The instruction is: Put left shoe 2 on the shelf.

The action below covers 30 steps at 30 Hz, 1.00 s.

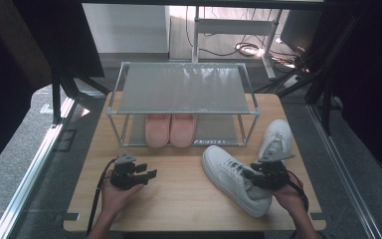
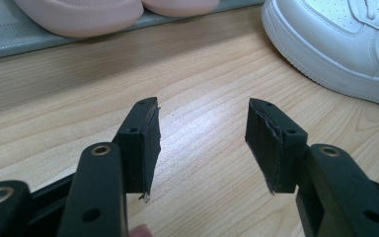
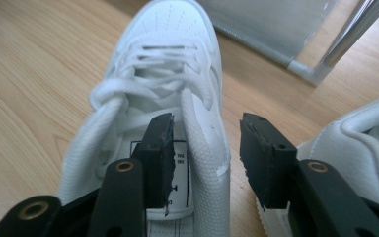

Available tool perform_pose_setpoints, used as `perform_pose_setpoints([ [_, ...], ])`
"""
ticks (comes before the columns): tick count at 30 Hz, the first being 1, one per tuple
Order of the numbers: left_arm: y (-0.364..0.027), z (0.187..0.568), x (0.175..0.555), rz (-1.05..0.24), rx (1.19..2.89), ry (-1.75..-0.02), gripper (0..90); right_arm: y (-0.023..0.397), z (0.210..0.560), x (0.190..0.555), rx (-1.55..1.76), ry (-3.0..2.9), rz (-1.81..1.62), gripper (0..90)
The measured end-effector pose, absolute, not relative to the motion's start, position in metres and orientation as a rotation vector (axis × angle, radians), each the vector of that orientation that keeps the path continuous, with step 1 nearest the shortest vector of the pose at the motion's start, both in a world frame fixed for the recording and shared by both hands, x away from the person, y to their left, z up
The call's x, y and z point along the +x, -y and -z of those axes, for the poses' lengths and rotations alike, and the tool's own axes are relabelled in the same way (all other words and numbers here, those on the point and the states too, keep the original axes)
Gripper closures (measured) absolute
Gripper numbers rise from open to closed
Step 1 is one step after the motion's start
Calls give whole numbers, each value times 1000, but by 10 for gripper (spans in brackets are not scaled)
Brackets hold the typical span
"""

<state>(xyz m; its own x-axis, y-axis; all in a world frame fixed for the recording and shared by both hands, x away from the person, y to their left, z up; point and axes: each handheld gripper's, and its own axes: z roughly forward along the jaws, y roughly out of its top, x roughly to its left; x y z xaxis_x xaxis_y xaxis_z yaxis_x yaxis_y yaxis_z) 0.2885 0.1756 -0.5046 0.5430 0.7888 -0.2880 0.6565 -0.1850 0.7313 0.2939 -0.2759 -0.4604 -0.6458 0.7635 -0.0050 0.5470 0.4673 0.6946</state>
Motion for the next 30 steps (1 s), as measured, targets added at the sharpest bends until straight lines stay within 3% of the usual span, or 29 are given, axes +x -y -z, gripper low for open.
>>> perform_pose_setpoints([
  [13,-176,504,288,-191,1910,-1176,480,272,471,302,1130,-2477,-898,676],
  [22,-175,505,289,-192,1912,-1177,480,273,472,308,1145,-2500,-862,795],
  [30,-177,504,289,-197,1910,-1181,480,285,475,309,1279,-2467,-1088,820],
])
